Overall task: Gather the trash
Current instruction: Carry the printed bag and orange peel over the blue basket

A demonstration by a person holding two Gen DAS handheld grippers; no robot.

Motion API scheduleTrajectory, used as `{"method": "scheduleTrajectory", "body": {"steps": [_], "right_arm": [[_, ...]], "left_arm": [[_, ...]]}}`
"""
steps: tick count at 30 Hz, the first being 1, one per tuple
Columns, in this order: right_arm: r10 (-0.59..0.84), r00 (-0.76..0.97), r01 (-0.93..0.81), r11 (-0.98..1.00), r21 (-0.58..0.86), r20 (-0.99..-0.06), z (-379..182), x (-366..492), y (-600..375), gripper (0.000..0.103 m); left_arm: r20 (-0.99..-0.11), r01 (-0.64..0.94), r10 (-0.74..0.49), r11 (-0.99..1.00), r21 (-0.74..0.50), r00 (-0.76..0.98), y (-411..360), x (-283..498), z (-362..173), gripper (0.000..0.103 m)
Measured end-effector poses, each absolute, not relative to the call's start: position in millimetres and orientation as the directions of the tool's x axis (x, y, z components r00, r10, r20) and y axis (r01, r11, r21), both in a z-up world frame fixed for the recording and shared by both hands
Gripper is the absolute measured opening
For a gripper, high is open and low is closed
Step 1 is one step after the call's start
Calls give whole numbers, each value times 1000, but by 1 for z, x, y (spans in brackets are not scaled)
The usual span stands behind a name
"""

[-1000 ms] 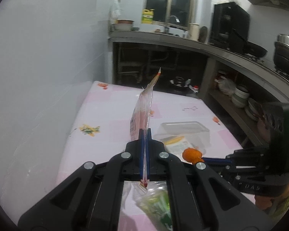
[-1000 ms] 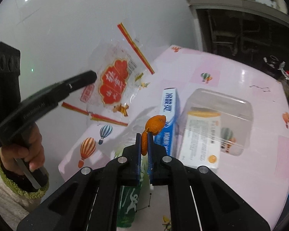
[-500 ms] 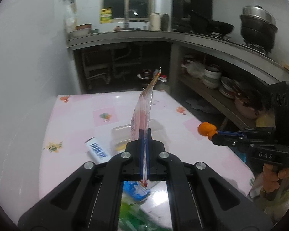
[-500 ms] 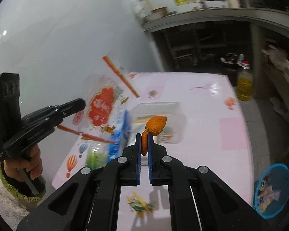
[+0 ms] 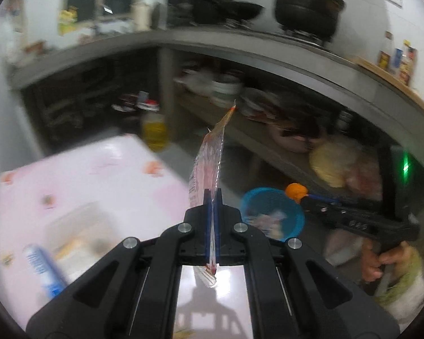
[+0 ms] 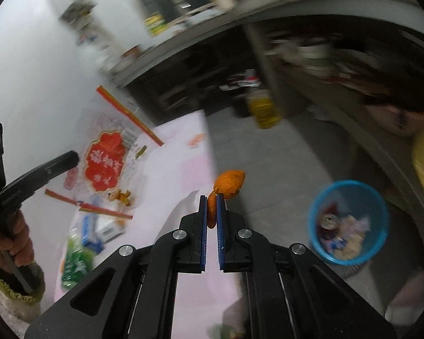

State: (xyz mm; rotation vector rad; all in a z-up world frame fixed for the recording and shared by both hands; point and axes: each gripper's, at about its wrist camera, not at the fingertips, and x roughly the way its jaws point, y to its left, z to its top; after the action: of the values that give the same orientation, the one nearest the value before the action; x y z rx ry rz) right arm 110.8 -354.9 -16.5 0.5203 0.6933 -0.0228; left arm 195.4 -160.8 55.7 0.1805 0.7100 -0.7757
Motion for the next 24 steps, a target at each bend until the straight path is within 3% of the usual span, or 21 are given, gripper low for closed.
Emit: {"method": "scheduleTrajectory", "body": {"steps": [6,13,21,24], "right_arm": [[5,729,404,804,436,-684,-61,77,-428,6],[-25,649,537,724,434,-760,-126,74,-479,6],[9,590,589,679,439,-807,-209,113,-521,6],[7,574,599,678,426,-819,-239,132,-535,7]], "left_arm": [[-724,757,-639,600,-259,260,-265,225,26,1],[-818,749,-575,557,-360,34,-382,246,-48,1],[-892,729,-446,585,-355,-76,-456,268,-140,1],[-910,723,-406,604,-336,-83,-480,277,-167,5]]}}
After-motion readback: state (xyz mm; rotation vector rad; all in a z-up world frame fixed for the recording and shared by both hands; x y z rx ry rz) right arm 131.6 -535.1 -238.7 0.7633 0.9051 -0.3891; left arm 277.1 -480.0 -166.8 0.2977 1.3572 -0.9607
